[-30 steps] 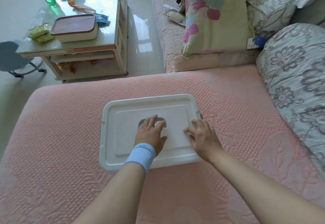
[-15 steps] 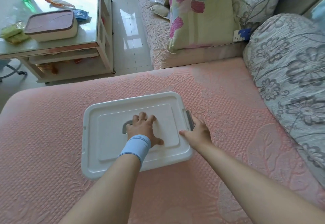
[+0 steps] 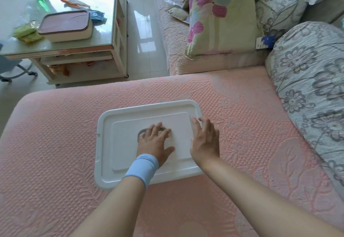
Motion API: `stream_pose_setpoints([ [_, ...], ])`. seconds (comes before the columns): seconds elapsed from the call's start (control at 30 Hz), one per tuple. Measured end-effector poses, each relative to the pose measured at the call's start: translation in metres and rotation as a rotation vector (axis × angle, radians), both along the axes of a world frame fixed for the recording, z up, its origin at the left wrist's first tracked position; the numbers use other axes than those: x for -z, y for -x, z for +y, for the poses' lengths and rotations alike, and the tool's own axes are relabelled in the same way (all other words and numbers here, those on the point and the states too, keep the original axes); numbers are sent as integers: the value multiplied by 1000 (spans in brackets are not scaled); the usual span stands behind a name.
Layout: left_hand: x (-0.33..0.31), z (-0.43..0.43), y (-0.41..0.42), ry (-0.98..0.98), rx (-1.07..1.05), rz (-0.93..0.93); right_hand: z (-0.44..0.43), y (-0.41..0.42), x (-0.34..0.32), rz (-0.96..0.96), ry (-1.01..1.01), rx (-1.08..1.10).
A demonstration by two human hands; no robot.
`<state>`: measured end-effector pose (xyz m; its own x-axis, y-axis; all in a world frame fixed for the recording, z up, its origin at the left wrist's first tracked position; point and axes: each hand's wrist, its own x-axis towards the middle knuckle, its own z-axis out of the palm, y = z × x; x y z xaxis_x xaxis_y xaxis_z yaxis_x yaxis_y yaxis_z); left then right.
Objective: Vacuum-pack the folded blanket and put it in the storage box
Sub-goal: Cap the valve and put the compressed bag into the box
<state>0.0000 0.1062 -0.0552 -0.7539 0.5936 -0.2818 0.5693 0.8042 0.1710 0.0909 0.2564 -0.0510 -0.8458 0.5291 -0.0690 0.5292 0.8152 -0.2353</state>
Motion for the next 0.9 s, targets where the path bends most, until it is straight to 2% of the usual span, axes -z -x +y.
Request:
stream_pose_setpoints([
  [0.17,-4,-54,20,-160,-44,105,-59,35,1,-104,137,-382],
  [0.23,-3,-82,28,-143,-91,141,-85,48,5,-132,144,-473],
  [0.37,2,-130,40,-68,-280,83,-124,68,15,-248,87,-630],
  [0.47,4,-151,47,-100,-437,80,-135,71,23,-286,82,-627],
  [0.6,9,-163,52,-274,-633,-304,-136,66,31,-310,7,-620],
  [0.67,11,-164,54,-334,-660,-419,-136,65,33,-318,-21,-617],
  [0.8,8,-169,57,-423,-749,-414,-140,66,35,-330,-60,-613],
  [0.9,5,-174,62,-460,-830,-339,-141,66,35,-319,-40,-600],
])
